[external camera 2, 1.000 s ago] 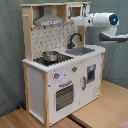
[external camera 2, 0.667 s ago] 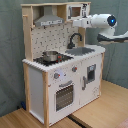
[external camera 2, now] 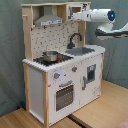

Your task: Play with the kitchen

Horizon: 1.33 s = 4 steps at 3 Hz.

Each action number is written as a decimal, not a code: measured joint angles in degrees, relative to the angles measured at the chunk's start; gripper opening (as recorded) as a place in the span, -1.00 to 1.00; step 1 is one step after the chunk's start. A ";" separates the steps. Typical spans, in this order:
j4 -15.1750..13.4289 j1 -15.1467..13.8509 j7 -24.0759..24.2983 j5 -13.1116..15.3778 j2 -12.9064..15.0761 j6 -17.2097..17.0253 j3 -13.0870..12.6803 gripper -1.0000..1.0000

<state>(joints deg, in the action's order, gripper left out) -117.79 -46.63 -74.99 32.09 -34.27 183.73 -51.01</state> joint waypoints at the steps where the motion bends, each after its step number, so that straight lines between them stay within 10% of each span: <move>1: 2.13 -4.55 -0.29 0.04 0.68 -0.09 -3.01 1.00; 3: 6.13 -11.49 -0.77 0.08 0.67 -0.10 -8.55 1.00; 4: 6.13 -11.54 -0.82 0.08 0.67 -0.10 -8.55 -1.00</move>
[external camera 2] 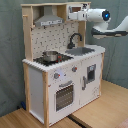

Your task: Play with the kitchen

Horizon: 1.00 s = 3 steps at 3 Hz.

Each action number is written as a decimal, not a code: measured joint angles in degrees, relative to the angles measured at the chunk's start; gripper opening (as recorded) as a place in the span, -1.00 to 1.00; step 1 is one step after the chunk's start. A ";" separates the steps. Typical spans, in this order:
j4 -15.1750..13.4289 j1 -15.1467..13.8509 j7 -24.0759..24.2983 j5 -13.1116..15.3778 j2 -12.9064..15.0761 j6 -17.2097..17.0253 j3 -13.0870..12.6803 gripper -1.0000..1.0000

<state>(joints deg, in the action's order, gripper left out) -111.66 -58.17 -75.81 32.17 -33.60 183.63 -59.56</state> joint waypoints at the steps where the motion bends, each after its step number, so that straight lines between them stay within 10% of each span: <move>1: -3.09 8.15 0.64 -0.14 -0.41 0.30 5.06 -1.00; 3: -7.73 16.88 0.42 -0.07 -1.32 0.96 12.25 -1.00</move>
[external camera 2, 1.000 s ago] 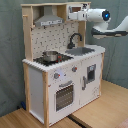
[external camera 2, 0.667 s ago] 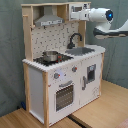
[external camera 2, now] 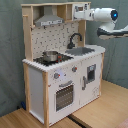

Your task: Play with the kitchen

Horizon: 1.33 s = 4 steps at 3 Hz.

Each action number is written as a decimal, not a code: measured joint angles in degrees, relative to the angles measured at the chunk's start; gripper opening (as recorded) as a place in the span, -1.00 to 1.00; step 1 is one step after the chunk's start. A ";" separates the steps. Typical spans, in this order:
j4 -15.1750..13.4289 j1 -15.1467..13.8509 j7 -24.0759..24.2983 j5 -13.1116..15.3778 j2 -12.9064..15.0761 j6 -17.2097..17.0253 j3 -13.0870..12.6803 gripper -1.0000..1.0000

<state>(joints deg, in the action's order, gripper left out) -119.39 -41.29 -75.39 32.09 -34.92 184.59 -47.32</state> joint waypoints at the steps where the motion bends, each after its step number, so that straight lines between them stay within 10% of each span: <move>1: -3.03 3.06 0.00 0.00 -1.80 1.75 3.20 -1.00; 3: -7.01 7.57 0.17 -0.12 -5.65 3.65 8.78 -1.00; 4: -6.96 7.58 0.22 -0.12 -5.82 3.65 8.97 1.00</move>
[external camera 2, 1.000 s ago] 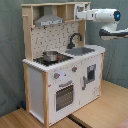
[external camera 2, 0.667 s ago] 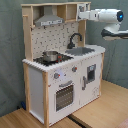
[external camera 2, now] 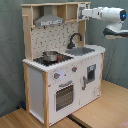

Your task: Play with the kitchen

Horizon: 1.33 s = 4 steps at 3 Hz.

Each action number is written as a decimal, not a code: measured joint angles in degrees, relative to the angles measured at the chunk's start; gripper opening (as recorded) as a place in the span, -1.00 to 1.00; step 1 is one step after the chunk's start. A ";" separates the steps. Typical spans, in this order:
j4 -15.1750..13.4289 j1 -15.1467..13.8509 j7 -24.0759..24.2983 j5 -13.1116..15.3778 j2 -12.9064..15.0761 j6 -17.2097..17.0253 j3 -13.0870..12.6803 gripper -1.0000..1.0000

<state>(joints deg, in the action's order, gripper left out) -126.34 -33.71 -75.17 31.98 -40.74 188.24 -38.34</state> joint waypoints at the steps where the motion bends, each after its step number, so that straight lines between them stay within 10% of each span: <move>1: 0.08 -0.07 0.12 0.00 -0.87 -0.01 2.28 1.00; 4: 5.87 -3.00 8.83 -0.03 -16.52 -3.65 1.69 1.00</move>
<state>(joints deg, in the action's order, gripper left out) -120.48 -36.71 -66.34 31.94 -57.27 184.60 -36.65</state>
